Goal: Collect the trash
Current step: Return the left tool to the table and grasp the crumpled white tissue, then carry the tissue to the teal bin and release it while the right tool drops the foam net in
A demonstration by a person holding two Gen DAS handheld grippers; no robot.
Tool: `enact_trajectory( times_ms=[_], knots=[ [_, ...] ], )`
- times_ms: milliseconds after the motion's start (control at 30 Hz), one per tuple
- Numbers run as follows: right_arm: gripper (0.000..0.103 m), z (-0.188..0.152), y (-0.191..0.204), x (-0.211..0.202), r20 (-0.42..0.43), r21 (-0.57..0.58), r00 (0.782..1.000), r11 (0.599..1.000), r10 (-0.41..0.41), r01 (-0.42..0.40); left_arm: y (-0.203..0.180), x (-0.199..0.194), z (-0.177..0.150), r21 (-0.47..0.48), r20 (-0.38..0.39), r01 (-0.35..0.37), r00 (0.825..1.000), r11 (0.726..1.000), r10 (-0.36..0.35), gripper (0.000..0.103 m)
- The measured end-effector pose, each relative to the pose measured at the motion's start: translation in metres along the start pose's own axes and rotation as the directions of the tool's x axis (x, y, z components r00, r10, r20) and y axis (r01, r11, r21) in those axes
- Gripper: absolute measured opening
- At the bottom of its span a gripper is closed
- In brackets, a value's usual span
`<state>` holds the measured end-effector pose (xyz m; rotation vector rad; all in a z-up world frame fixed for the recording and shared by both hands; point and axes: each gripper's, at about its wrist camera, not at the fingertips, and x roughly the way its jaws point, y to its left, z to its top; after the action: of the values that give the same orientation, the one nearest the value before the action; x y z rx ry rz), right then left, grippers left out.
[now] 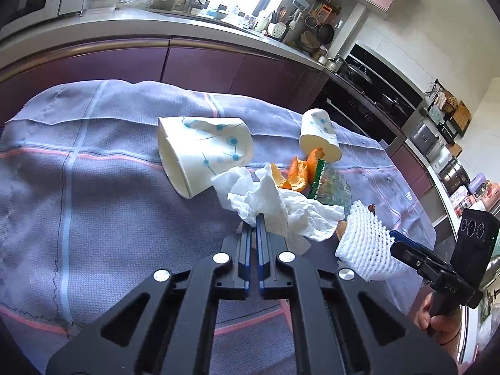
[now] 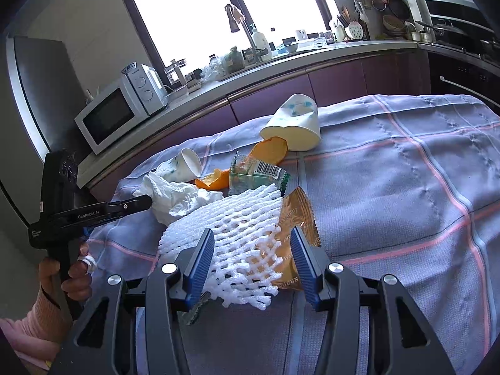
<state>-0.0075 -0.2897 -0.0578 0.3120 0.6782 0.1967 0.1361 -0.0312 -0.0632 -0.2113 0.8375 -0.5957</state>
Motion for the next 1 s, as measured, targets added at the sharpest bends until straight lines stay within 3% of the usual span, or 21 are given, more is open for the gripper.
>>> enact_trajectory(
  times_ms=[167,300,467,1000],
  knots=[
    [0.040,-0.003,0.004,-0.003,-0.004,-0.011,0.999,0.999,0.038,-0.038,-0.006,-0.029,-0.006,0.048,0.049,0.002,0.999,0.999,-0.004,0.003],
    [0.019,-0.004,0.011,-0.004,-0.015,-0.025,0.998,0.997,0.067,-0.067,-0.003,-0.054,-0.010,0.059,0.078,0.009,0.997,0.998,-0.013,0.003],
    [0.010,-0.006,0.013,-0.004,-0.016,-0.024,0.996,0.996,0.088,-0.089,0.008,-0.083,-0.016,0.052,0.108,0.007,0.994,0.999,-0.013,0.003],
    [0.003,0.005,0.049,-0.021,0.035,-0.095,0.983,0.979,0.183,-0.179,0.028,-0.138,-0.031,0.048,0.173,-0.019,0.985,0.999,0.010,0.003]
  ],
)
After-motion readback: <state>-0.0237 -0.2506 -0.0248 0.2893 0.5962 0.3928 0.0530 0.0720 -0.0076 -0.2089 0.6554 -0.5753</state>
